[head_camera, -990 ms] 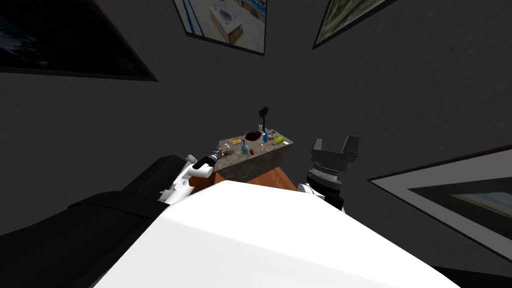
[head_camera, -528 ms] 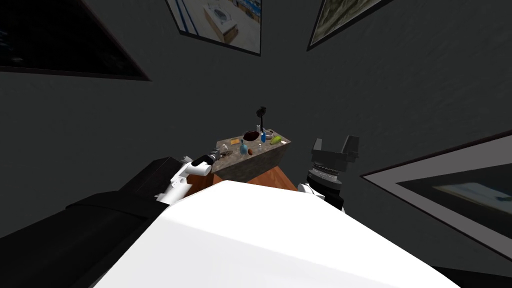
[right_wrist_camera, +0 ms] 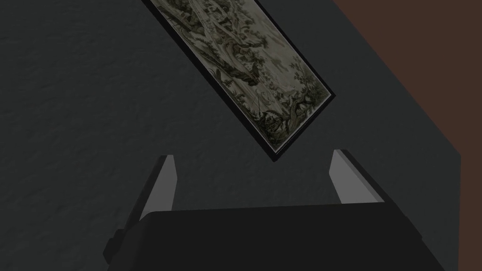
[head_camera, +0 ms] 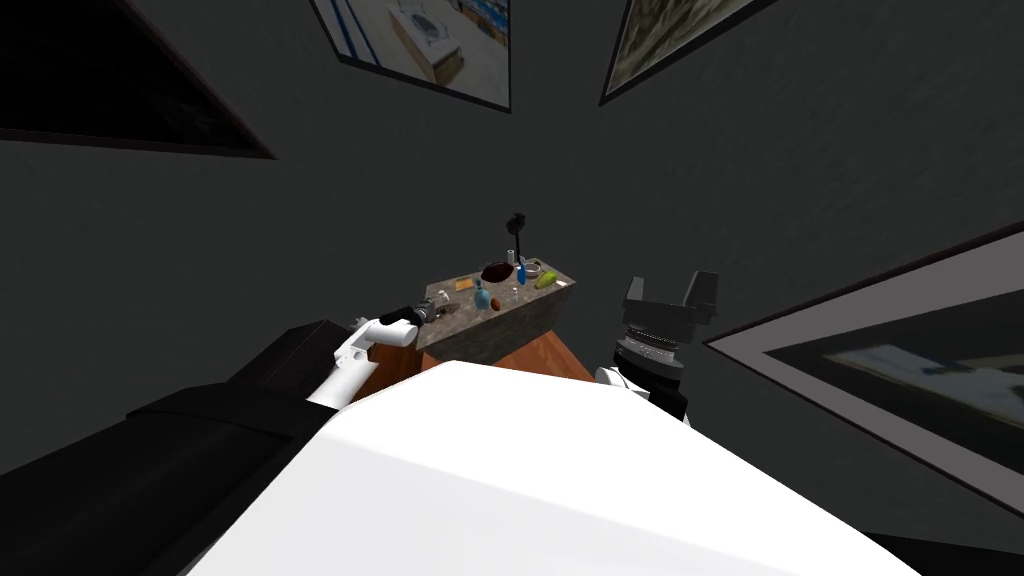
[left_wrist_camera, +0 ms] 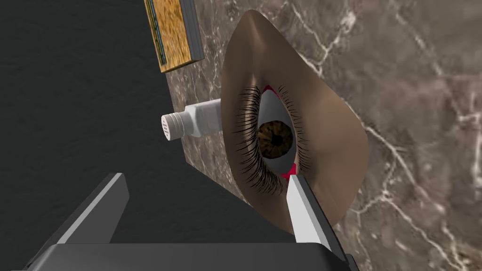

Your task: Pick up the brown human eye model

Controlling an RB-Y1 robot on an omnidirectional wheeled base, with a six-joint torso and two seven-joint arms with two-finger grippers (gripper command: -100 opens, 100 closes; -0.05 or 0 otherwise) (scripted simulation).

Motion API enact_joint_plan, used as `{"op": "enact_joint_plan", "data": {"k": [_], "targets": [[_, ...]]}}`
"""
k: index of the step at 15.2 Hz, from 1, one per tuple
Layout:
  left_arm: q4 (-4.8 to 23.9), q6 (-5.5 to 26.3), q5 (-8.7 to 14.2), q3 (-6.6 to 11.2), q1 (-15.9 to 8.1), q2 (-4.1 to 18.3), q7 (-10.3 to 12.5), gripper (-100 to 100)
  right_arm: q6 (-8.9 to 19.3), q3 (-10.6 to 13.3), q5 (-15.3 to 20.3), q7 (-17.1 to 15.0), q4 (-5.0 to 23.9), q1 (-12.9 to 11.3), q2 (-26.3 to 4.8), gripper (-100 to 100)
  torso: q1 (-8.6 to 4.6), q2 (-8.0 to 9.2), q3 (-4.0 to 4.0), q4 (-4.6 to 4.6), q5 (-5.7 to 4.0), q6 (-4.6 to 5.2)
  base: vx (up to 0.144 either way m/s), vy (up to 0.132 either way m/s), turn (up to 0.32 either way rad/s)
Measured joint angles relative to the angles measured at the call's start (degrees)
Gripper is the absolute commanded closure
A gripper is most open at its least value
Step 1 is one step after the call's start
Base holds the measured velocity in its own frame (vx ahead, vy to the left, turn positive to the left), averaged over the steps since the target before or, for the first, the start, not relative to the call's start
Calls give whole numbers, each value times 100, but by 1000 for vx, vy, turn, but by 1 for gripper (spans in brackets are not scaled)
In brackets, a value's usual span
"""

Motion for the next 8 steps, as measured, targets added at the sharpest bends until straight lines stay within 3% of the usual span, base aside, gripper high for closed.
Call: {"op": "enact_joint_plan", "data": {"k": [8], "targets": [[184,834,325,125,-130,314,349,-100,0,0,0,0,0,0,0,0,0,-2,-1,0,0,2,4,-12,-70]]}}
